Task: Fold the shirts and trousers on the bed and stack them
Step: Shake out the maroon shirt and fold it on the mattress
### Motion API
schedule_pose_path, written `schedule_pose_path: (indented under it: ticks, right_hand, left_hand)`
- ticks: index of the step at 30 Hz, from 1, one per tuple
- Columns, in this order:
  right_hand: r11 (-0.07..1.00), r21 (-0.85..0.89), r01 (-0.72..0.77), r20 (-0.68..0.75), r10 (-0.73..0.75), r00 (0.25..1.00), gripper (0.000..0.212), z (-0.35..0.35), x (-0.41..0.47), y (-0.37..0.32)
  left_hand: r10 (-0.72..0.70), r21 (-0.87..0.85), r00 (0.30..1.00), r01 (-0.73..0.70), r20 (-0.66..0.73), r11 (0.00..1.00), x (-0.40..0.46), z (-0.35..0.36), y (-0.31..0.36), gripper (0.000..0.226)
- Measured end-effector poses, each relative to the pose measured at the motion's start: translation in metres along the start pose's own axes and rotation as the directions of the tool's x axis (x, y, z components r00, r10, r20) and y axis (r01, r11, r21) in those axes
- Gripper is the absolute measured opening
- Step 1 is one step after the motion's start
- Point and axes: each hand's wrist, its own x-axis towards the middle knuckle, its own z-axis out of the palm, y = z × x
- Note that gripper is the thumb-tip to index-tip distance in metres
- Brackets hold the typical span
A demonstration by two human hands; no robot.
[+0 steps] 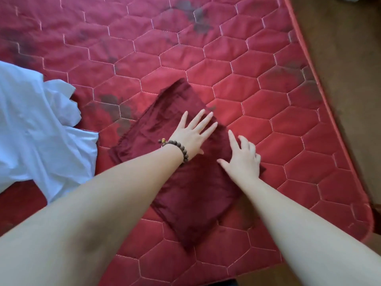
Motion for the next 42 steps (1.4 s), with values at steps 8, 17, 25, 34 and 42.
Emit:
schedule_pose_path:
  ticks: [8, 17, 25, 34, 42]
  right_hand:
    - [0.977, 0.132, -0.169, 0.152, 0.149, 0.977, 0.056, 0.006, 0.017, -0.002]
    - [0.993, 0.091, 0.074, 0.124, -0.085, 0.989, 0.029, -0.002, 0.010, 0.010]
    - [0.963, -0.090, 0.255, -0.405, -0.269, 0.874, 0.027, -0.123, 0.042, -0.012]
    - [0.830, -0.427, 0.358, -0.521, -0.550, 0.653, 0.028, -0.180, 0.021, -0.020]
    - [0.813, -0.404, 0.419, -0.092, -0.492, 0.866, 0.025, -0.030, -0.031, -0.017]
  left_hand:
    - [0.198, 0.172, 0.956, -0.237, 0.217, 0.956, 0.062, -0.032, -0.031, 0.103]
    - [0.300, 0.197, 0.939, -0.330, 0.168, 0.923, 0.034, -0.031, -0.081, 0.027]
    - [0.119, 0.184, 0.938, -0.060, -0.326, 0.981, 0.011, -0.130, -0.124, 0.022]
    - [0.153, 0.220, 0.837, -0.040, -0.525, 0.975, -0.039, -0.168, -0.126, 0.021]
    - [-0.126, 0.091, 0.991, 0.129, -0.037, 0.987, -0.092, 0.004, -0.062, 0.030]
